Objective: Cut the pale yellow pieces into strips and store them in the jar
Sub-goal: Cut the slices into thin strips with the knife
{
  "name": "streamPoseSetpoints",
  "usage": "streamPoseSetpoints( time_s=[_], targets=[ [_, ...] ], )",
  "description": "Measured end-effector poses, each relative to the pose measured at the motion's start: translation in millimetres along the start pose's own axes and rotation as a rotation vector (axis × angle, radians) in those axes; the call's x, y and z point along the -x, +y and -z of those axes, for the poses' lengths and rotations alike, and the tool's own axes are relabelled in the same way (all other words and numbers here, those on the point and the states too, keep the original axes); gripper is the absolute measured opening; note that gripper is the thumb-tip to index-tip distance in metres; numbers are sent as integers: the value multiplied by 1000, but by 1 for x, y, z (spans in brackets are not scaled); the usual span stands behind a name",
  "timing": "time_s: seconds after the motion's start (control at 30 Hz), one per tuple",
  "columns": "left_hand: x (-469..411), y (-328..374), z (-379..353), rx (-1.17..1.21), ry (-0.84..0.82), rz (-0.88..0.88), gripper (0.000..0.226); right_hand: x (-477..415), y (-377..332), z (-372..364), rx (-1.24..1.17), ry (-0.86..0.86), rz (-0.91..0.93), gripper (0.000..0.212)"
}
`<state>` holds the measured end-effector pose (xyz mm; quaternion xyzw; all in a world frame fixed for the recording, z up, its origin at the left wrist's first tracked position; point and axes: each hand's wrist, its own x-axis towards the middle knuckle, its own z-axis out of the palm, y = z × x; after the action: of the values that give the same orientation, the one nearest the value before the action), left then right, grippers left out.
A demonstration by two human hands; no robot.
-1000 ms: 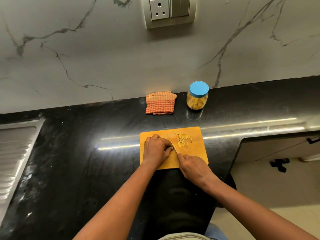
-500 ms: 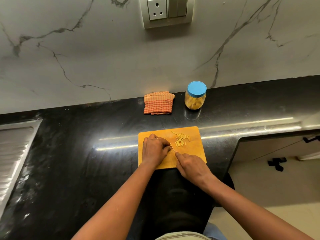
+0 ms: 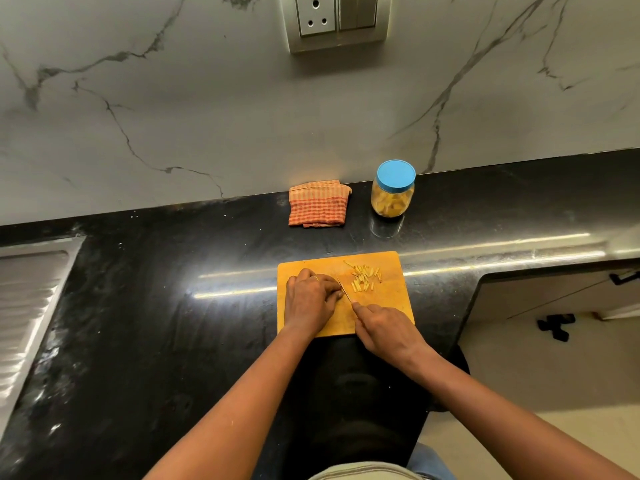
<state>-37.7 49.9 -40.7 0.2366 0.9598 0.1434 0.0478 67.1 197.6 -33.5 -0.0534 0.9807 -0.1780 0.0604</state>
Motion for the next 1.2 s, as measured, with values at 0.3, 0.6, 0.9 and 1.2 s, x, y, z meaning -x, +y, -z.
streamPoseSetpoints(
  time_s=[0.3,0.6,0.9,1.2],
  targets=[
    [-4,-1,6,-73,-32,-80,27,-1,-5,-4,-9,24,-23,46],
    [-4,-1,5,-81,-34,-127,25,-1,-2,-6,-48,5,-11,46],
    [-4,-1,4,-87,-40,-123,24,-9,-7,0,68,-84,16,44],
    [-9,-1,12,-117,-63,-96,27,3,-7,-1,138,-97,5,48]
  ],
)
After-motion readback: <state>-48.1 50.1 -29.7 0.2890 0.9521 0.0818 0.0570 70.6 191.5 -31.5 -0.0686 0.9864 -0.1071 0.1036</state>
